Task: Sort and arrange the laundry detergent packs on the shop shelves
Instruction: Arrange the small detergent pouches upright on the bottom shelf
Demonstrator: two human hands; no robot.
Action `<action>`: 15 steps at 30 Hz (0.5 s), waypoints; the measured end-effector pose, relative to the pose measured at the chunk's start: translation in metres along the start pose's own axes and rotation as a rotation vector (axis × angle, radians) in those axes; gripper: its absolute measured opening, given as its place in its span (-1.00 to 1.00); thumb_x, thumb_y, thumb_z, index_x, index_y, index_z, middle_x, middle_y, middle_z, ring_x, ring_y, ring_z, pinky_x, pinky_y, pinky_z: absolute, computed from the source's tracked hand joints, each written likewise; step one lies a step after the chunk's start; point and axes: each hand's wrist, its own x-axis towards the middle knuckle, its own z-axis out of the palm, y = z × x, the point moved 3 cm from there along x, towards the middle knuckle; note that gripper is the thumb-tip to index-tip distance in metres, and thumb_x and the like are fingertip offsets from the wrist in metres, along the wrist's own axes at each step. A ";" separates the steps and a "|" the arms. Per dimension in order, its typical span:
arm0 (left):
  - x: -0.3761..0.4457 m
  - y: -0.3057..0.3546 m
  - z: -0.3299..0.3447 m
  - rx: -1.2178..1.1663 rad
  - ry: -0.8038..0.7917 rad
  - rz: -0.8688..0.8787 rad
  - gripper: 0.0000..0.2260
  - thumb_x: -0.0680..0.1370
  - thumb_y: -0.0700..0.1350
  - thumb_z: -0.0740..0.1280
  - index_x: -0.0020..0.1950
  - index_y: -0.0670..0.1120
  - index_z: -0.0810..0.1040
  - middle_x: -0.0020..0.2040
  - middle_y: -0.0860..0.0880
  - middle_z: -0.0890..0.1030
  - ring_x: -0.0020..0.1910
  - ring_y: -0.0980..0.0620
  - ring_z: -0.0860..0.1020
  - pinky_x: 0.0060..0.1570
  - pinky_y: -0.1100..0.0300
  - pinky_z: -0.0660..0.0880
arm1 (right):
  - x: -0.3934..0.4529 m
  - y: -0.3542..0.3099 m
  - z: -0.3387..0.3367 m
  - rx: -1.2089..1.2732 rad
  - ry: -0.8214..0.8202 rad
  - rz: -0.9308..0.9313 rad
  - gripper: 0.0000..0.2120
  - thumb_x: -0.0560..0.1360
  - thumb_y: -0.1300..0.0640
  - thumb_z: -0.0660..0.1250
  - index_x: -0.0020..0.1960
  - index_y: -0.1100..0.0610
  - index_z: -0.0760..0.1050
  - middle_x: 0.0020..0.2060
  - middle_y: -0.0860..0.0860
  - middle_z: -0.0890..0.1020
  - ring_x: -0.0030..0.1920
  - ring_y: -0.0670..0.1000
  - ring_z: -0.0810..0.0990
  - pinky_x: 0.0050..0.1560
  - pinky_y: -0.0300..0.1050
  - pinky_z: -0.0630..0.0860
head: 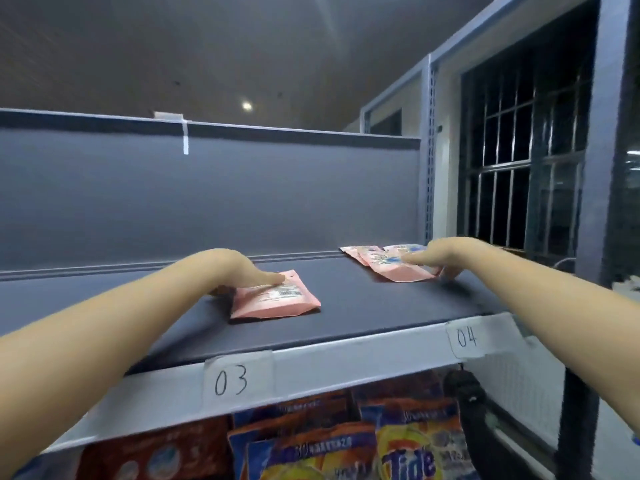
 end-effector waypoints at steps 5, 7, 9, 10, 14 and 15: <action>0.025 0.007 -0.007 -0.125 -0.086 0.030 -0.44 0.38 0.31 0.38 0.07 -0.15 0.48 -0.11 -0.04 0.57 -0.24 0.01 0.55 -0.16 0.24 0.53 | 0.054 -0.018 0.010 0.244 -0.206 0.040 -0.36 0.37 -0.07 0.49 0.31 0.15 0.32 0.13 0.01 0.51 0.18 0.04 0.51 0.21 -0.16 0.42; 0.030 0.010 -0.006 -0.258 -0.102 0.043 -0.53 0.38 0.17 0.47 0.03 -0.18 0.53 -0.11 -0.08 0.63 -0.22 -0.03 0.59 -0.13 0.18 0.56 | 0.062 -0.024 0.015 0.305 -0.219 0.006 -0.69 0.38 0.10 0.51 -0.01 0.17 0.45 -0.21 0.01 0.55 -0.19 -0.01 0.53 -0.18 -0.23 0.44; 0.031 0.012 -0.004 -0.444 -0.111 0.077 -0.67 0.39 0.00 0.51 -0.01 -0.19 0.55 -0.15 -0.09 0.68 -0.25 -0.04 0.63 -0.20 0.17 0.57 | 0.064 -0.032 0.018 0.367 -0.187 -0.054 -0.83 0.41 0.24 0.47 -0.14 0.20 0.47 -0.33 0.06 0.58 -0.35 -0.01 0.53 -0.36 -0.20 0.46; 0.029 0.013 -0.004 -0.548 -0.118 0.108 -0.75 0.42 -0.07 0.50 -0.03 -0.18 0.56 -0.20 -0.08 0.69 -0.29 -0.02 0.64 -0.26 0.18 0.58 | 0.062 -0.035 0.017 0.417 -0.174 -0.086 -0.86 0.42 0.29 0.44 -0.15 0.22 0.47 -0.37 0.07 0.61 -0.40 -0.01 0.57 -0.41 -0.19 0.51; 0.012 0.013 -0.007 -0.881 -0.180 0.303 -0.89 0.55 -0.22 0.32 0.05 -0.06 0.52 -0.25 -0.01 0.69 -0.34 0.06 0.65 -0.33 0.20 0.60 | 0.034 -0.049 0.015 0.614 -0.208 -0.279 -0.88 0.50 0.37 0.30 -0.08 0.17 0.46 -0.25 0.08 0.64 -0.41 -0.02 0.64 -0.38 -0.17 0.60; 0.007 0.010 -0.008 -0.946 -0.182 0.346 -0.85 0.56 -0.23 0.29 0.08 -0.02 0.50 -0.23 0.00 0.69 -0.32 0.06 0.66 -0.32 0.20 0.61 | 0.023 -0.052 0.012 0.681 -0.206 -0.338 -0.85 0.52 0.38 0.27 -0.08 0.14 0.43 -0.21 0.08 0.63 -0.35 -0.01 0.64 -0.34 -0.14 0.60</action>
